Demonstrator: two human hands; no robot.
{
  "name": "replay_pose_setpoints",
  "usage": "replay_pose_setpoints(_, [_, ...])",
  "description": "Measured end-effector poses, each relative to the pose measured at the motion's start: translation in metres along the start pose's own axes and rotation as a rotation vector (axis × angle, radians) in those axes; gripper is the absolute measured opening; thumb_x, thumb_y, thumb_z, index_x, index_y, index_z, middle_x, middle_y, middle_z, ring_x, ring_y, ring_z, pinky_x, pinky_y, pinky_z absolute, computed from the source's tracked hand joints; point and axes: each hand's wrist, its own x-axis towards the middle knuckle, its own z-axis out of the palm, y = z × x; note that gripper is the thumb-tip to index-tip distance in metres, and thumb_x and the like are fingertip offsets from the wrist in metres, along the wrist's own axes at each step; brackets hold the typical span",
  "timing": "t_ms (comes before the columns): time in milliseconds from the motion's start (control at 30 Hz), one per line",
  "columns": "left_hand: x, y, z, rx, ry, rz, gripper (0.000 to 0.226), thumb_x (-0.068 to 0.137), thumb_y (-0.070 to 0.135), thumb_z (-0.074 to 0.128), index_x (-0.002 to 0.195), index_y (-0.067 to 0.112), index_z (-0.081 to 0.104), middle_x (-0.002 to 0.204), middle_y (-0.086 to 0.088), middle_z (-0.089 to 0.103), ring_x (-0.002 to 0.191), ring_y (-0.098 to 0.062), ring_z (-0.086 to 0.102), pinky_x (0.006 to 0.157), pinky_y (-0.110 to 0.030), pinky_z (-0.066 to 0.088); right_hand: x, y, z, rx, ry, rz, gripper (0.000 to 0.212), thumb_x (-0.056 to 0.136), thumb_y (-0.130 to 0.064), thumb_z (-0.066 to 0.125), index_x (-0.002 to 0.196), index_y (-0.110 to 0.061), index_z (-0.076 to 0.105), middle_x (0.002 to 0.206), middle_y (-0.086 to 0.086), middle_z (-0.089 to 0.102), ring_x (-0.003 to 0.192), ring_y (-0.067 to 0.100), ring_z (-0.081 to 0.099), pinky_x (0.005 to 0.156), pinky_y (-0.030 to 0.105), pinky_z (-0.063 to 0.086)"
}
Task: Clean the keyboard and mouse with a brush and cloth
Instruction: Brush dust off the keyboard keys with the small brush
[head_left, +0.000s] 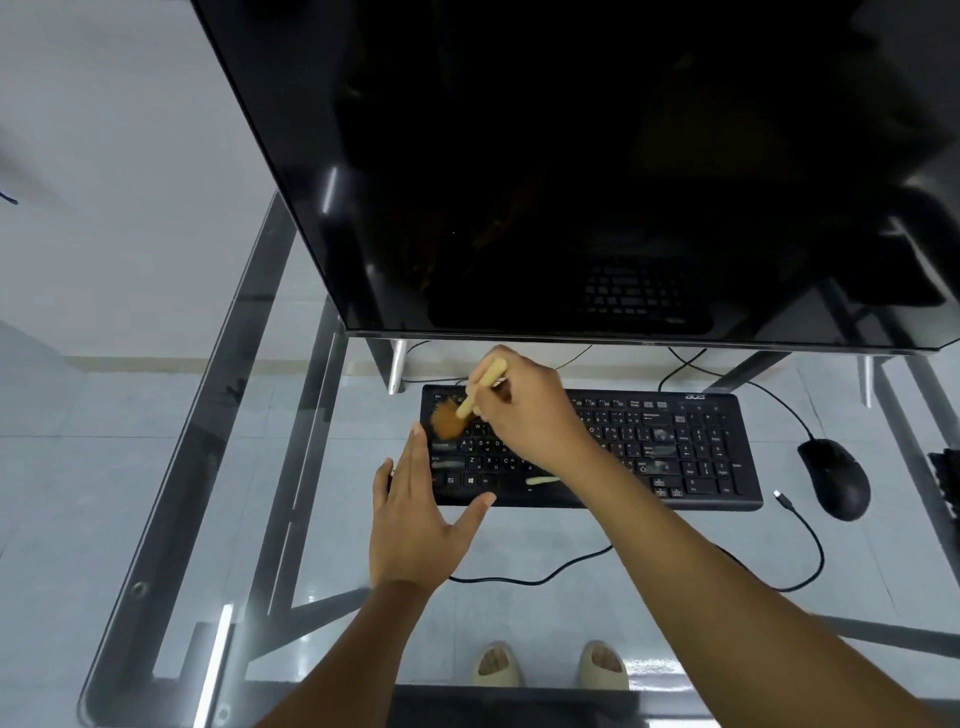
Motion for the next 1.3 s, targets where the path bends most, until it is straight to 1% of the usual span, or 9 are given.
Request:
replay_pose_setpoints(367, [0.0,-0.001,0.0,-0.005,-0.004,0.008,0.101,0.079,0.07,0.054,0.153,0.02,0.006,0.157,0.001,0.027,0.141,-0.011,0.01,0.119,-0.042,0.015,0.006,0.013,-0.021,-0.069,0.115,0.047,0.003,0.093,-0.012,0.057,0.09,-0.011,0.056,0.086,0.0,0.059,0.064,0.005,0.054,0.055,0.018,0.041])
replay_pose_setpoints(500, [0.001,-0.005,0.002,0.003,-0.019,0.005,0.101,0.078,0.074,0.051,0.152,0.023,0.004,0.157,0.003,0.026,0.144,-0.018,0.018,0.12,-0.041,0.015,-0.011,0.024,-0.031,-0.049,-0.126,0.091,0.006,0.094,-0.013,0.057,0.09,-0.007,0.056,0.073,-0.001,0.063,0.059,0.005,0.064,0.051,0.026,0.053])
replay_pose_setpoints(633, [0.001,-0.004,0.002,0.0,-0.029,-0.011,0.102,0.077,0.077,0.049,0.152,0.025,0.004,0.157,0.004,0.026,0.145,-0.021,0.019,0.119,-0.037,0.011,-0.013,0.038,-0.044,-0.053,0.162,0.108,0.008,0.095,-0.018,0.057,0.088,-0.016,0.053,0.078,-0.002,0.065,0.061,0.002,0.059,0.053,0.012,0.043])
replay_pose_setpoints(767, [0.0,-0.005,0.001,0.0,-0.027,-0.02,0.103,0.077,0.075,0.053,0.153,0.024,0.004,0.158,0.004,0.024,0.144,-0.021,0.014,0.118,-0.04,0.015,-0.021,0.038,-0.043,-0.043,-0.064,0.115,0.008,0.094,-0.018,0.058,0.087,-0.016,0.056,0.076,0.0,0.068,0.064,0.008,0.066,0.056,0.025,0.055])
replay_pose_setpoints(900, [-0.001,0.003,-0.003,-0.035,-0.023,-0.036,0.102,0.077,0.069,0.057,0.153,0.024,0.006,0.157,0.005,0.025,0.143,-0.019,0.011,0.116,-0.049,0.024,-0.018,0.047,-0.061,0.036,0.259,0.13,0.009,0.094,-0.012,0.058,0.085,-0.012,0.056,0.077,0.001,0.067,0.063,0.006,0.063,0.057,0.014,0.047])
replay_pose_setpoints(967, [-0.002,0.007,-0.005,-0.036,-0.016,-0.023,0.101,0.079,0.065,0.06,0.153,0.021,0.007,0.157,0.003,0.025,0.14,-0.014,0.007,0.116,-0.051,0.024,-0.023,0.046,-0.061,0.134,0.083,0.215,0.006,0.093,-0.013,0.059,0.088,-0.01,0.058,0.077,0.007,0.069,0.069,0.016,0.069,0.062,0.028,0.058])
replay_pose_setpoints(1033, [-0.002,0.007,-0.006,-0.041,-0.017,-0.028,0.101,0.079,0.063,0.061,0.153,0.022,0.007,0.157,0.004,0.026,0.141,-0.017,0.011,0.116,-0.051,0.024,-0.028,0.046,-0.061,0.022,-0.027,0.167,0.008,0.094,-0.014,0.059,0.089,-0.008,0.059,0.075,0.002,0.067,0.067,0.009,0.068,0.059,0.021,0.054])
replay_pose_setpoints(1167, [-0.003,0.002,-0.004,-0.061,-0.029,-0.032,0.1,0.078,0.066,0.058,0.153,0.027,0.005,0.156,0.006,0.028,0.143,-0.022,0.016,0.117,-0.049,0.022,-0.026,0.047,-0.078,-0.013,0.252,0.078,0.008,0.093,-0.013,0.059,0.086,-0.01,0.058,0.08,0.0,0.065,0.069,0.008,0.063,0.059,0.023,0.05])
replay_pose_setpoints(1300, [-0.001,0.0,-0.006,-0.131,-0.015,0.01,0.089,0.082,0.054,0.064,0.151,0.028,0.013,0.148,0.006,0.04,0.134,-0.014,0.031,0.113,-0.055,0.027,-0.033,0.05,-0.083,-0.058,-0.06,0.1,0.007,0.092,-0.008,0.06,0.086,-0.011,0.06,0.075,-0.007,0.063,0.06,0.007,0.062,0.053,0.022,0.049])
